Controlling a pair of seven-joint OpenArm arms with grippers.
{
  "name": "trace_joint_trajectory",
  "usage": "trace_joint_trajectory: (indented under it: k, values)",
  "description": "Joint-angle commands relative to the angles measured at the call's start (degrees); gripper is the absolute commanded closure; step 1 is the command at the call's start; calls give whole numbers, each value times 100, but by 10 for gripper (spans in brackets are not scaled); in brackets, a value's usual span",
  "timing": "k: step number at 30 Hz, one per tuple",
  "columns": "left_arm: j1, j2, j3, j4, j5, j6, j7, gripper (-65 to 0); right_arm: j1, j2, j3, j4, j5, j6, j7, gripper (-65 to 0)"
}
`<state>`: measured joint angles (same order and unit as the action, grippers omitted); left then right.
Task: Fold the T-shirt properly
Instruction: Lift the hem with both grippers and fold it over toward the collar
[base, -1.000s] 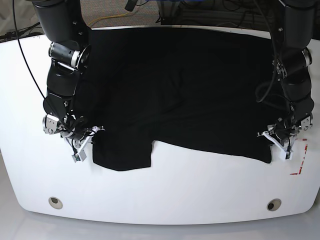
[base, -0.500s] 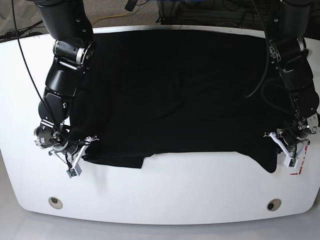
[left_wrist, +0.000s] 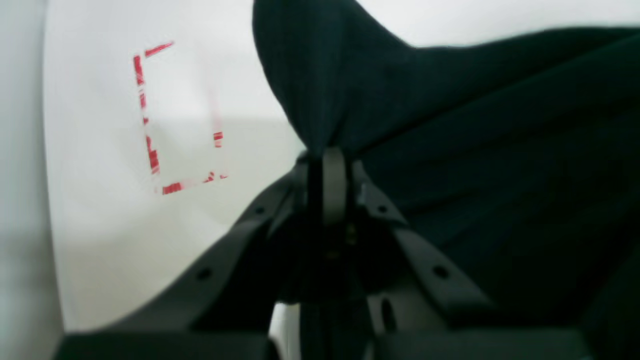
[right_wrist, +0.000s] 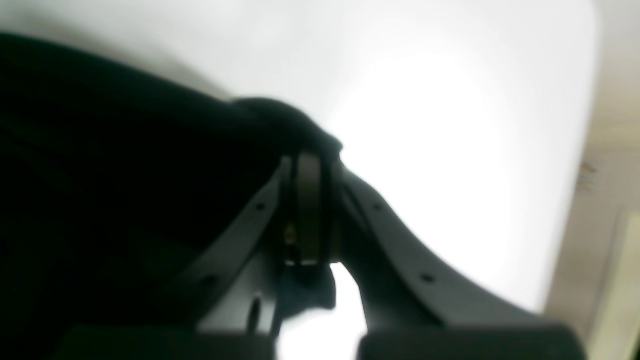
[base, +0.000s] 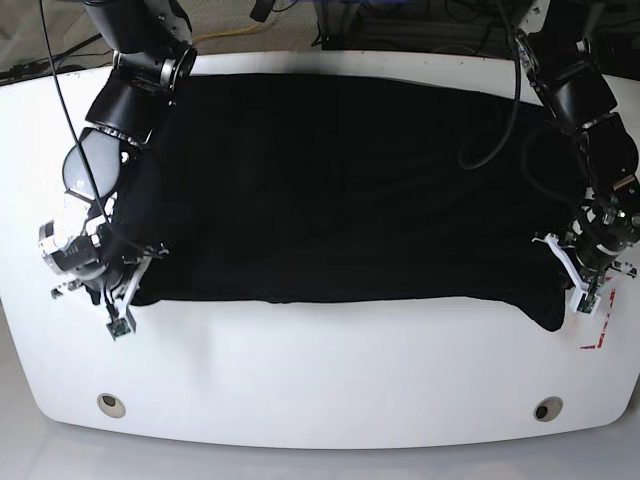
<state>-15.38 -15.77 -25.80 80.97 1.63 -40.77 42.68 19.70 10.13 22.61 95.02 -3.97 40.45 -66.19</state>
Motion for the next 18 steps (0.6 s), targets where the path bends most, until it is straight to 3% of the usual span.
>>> trace_joint_trajectory:
  k: [1, 8, 18]
  values:
    - [338, -133, -35, 637, 61, 77, -17, 0, -287, 81, 47, 867, -118, -45, -295, 0]
    - [1146, -177, -79, 1270, 61, 77, -8, 0, -1263, 64, 73, 1957, -82, -45, -822, 0]
    - [2017, -238, -519, 1534, 61, 77, -8, 0, -2625, 64, 636, 2054, 1184, -45, -1025, 0]
